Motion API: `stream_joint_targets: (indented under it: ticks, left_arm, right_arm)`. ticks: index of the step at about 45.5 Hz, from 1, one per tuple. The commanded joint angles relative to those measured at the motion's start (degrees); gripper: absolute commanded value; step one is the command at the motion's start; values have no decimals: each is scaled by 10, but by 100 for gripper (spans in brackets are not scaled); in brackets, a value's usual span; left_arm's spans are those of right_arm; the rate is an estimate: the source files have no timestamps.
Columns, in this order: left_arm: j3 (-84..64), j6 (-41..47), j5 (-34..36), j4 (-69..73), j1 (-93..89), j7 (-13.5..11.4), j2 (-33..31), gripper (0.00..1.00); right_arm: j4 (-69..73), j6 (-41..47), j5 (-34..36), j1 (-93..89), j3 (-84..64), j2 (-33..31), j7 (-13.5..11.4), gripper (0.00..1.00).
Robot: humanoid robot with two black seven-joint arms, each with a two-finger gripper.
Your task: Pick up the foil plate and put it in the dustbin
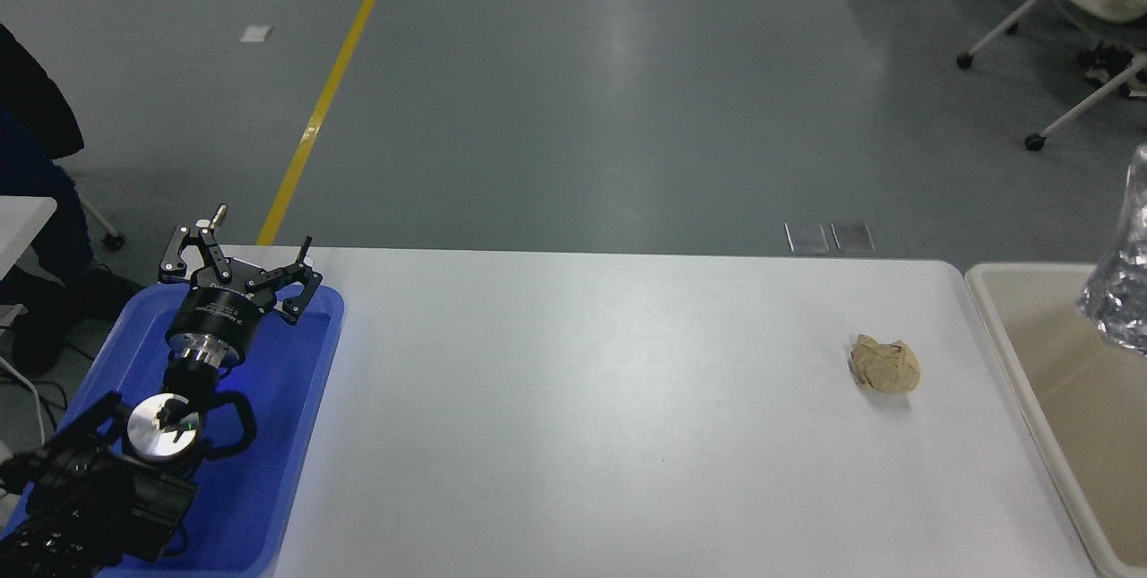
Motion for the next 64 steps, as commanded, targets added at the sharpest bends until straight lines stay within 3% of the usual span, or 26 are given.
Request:
stream_joint_targets:
  ticks: [1, 5, 12, 17, 40, 42, 46, 48, 52, 64]
  left_arm:
    - [1, 0, 0, 0, 0, 0, 0, 100]
    - [0, 0, 0, 0, 0, 0, 0, 100]
    - [0, 0, 0, 0, 0, 0, 0, 100]
    - [0, 0, 0, 0, 0, 0, 0, 100]
    - [0, 0, 0, 0, 0, 0, 0, 100]
    - [1, 0, 0, 0, 0, 0, 0, 100]
    - [0, 0, 0, 0, 0, 0, 0, 100]
    - [1, 0, 0, 0, 0, 0, 0, 100]
    - [1, 0, 0, 0, 0, 0, 0, 100]
    - [0, 0, 0, 0, 0, 0, 0, 100]
  right_arm:
    - [-68, -108, 3, -163, 78, 42, -2, 4]
    - [-69, -190, 4, -200, 78, 58, -15, 4]
    - [-69, -322, 21, -229, 78, 81, -62, 3]
    - [-79, -381, 36, -251, 78, 99, -82, 3]
    - [-119, -465, 53, -286, 78, 160, -102, 6]
    - [-119, -479, 53, -287, 78, 166, -102, 18]
    - [-120, -521, 53, -287, 78, 171, -101, 69]
    - [-120, -549, 54, -287, 78, 172, -100, 87]
    - [-118, -574, 53, -287, 78, 180, -100, 97]
    - [-111, -574, 53, -278, 78, 188, -101, 100]
